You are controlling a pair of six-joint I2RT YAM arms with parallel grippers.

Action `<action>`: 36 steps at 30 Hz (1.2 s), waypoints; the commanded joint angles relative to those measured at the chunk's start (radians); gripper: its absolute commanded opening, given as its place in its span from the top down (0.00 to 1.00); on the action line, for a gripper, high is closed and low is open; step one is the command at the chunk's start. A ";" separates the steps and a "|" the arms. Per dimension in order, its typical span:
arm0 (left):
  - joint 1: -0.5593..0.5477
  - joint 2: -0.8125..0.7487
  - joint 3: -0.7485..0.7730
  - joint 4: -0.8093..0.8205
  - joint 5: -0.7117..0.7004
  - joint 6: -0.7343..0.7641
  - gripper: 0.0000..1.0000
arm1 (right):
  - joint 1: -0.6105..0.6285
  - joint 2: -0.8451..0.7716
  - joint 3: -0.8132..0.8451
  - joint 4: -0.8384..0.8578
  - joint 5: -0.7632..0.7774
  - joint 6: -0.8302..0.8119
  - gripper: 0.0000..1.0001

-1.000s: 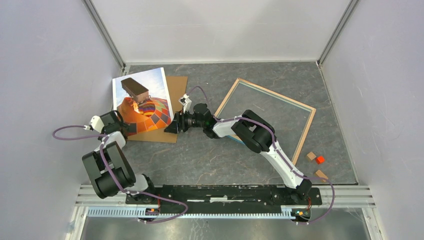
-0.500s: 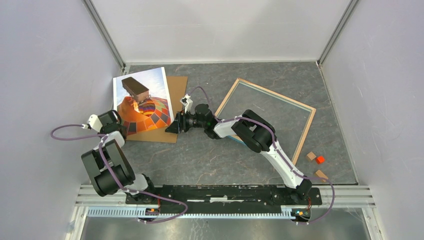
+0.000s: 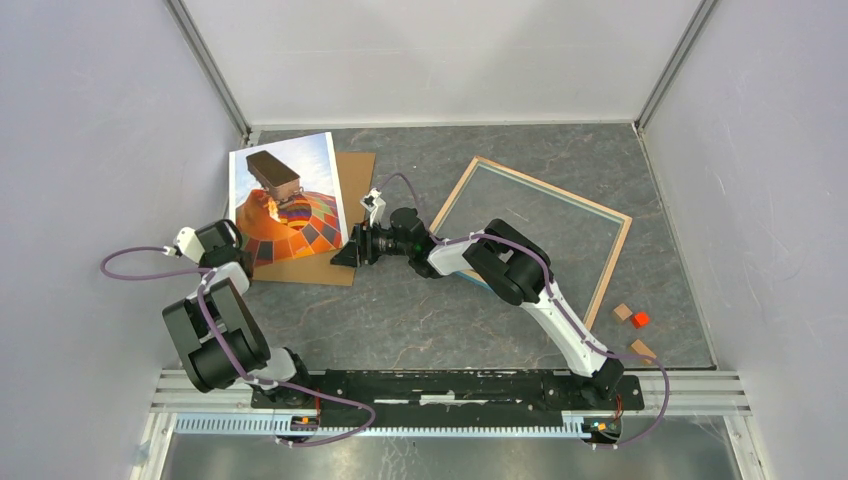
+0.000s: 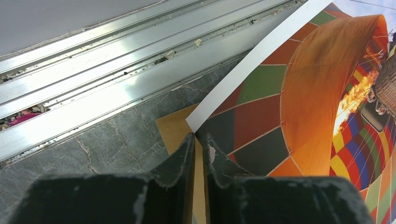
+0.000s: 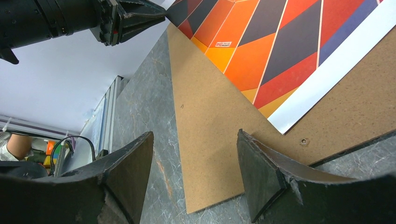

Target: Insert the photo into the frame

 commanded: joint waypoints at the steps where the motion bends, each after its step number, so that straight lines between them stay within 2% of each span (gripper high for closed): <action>1: 0.004 -0.013 0.020 0.057 -0.011 0.020 0.74 | 0.000 -0.031 -0.015 0.011 -0.022 -0.004 0.29; 4: 0.004 -0.010 0.053 -0.027 -0.039 -0.014 0.38 | 0.001 -0.027 -0.014 0.019 -0.026 0.003 0.29; 5: 0.007 -0.013 0.052 -0.027 -0.049 -0.014 0.31 | 0.000 -0.026 -0.014 0.022 -0.027 0.006 0.29; 6: 0.015 -0.014 0.052 -0.029 -0.061 -0.010 0.26 | 0.001 -0.023 -0.013 0.026 -0.029 0.008 0.29; 8: 0.046 -0.006 0.046 -0.004 -0.030 -0.007 0.24 | 0.000 -0.022 -0.013 0.034 -0.030 0.013 0.29; 11: 0.064 0.019 0.048 0.042 0.034 -0.006 0.24 | 0.001 -0.022 -0.017 0.044 -0.033 0.018 0.29; 21: 0.073 0.097 0.060 0.114 0.087 -0.071 0.26 | 0.001 -0.040 -0.048 0.069 -0.038 0.018 0.30; 23: 0.077 0.107 0.065 0.119 0.093 -0.068 0.30 | 0.001 -0.037 -0.047 0.069 -0.038 0.019 0.30; 32: 0.078 0.112 0.058 0.154 0.107 -0.075 0.63 | 0.001 -0.034 -0.045 0.073 -0.043 0.022 0.31; 35: 0.077 0.103 0.052 0.163 0.102 -0.076 0.66 | 0.003 -0.031 -0.042 0.072 -0.044 0.022 0.31; 36: 0.078 0.097 0.053 0.161 0.102 -0.071 0.62 | 0.003 -0.031 -0.041 0.073 -0.046 0.023 0.31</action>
